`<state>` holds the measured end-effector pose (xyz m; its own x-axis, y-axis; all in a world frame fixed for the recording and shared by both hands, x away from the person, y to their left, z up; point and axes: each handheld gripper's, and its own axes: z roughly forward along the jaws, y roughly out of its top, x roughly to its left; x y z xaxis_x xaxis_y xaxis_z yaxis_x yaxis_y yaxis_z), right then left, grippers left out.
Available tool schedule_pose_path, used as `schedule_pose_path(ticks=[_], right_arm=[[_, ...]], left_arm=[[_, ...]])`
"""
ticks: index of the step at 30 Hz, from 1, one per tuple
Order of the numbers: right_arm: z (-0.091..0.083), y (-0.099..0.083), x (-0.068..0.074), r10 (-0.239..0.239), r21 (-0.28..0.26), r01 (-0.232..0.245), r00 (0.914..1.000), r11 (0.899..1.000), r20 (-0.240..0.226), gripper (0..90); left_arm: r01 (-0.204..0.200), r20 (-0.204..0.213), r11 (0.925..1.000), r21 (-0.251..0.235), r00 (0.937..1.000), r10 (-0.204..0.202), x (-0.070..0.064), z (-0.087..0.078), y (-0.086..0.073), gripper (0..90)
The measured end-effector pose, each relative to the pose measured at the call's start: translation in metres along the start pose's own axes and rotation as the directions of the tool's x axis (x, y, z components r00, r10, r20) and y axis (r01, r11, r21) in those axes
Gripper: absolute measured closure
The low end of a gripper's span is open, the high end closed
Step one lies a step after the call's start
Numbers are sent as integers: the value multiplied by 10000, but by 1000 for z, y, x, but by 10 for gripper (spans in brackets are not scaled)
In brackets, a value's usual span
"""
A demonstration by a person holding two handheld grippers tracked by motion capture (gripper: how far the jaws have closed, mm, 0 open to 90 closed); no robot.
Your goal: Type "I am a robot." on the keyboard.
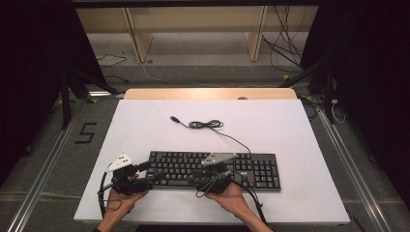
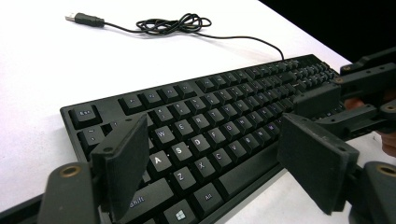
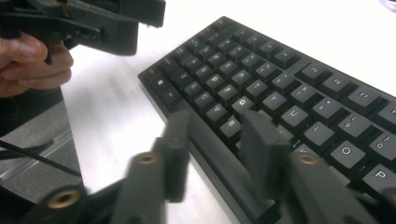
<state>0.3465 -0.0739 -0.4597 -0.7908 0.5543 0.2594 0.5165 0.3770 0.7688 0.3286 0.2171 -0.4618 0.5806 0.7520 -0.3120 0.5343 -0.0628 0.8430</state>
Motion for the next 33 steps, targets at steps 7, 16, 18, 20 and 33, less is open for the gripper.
schedule_pose_path(ticks=[7, 16, 18, 20, 33], right_arm=[[3, -4, 3, -206, 172, 204, 9997, 9996, 122, 834], [11, -9, 3, -296, 530, 280, 9992, 9982, 282, 900], [13, -10, 3, -293, 614, 272, 9990, 9977, 338, 900], [14, -10, 2, -291, 631, 267, 9989, 9977, 373, 900], [21, -13, 2, -435, 879, 388, 9977, 9954, 524, 900]], left_arm=[[-41, 1, 10000, 24, 10000, 41, 0, 0, 0, 246], [-39, -3, 10000, 6, 10000, 39, -1, 0, 0, 246], [-47, -2, 10000, 10, 10000, 47, 0, 0, 0, 246], [-37, 1, 10000, -8, 10000, 37, 0, 0, 0, 246], [-45, 17, 10000, 0, 10000, 45, -1, 0, 0, 246]])
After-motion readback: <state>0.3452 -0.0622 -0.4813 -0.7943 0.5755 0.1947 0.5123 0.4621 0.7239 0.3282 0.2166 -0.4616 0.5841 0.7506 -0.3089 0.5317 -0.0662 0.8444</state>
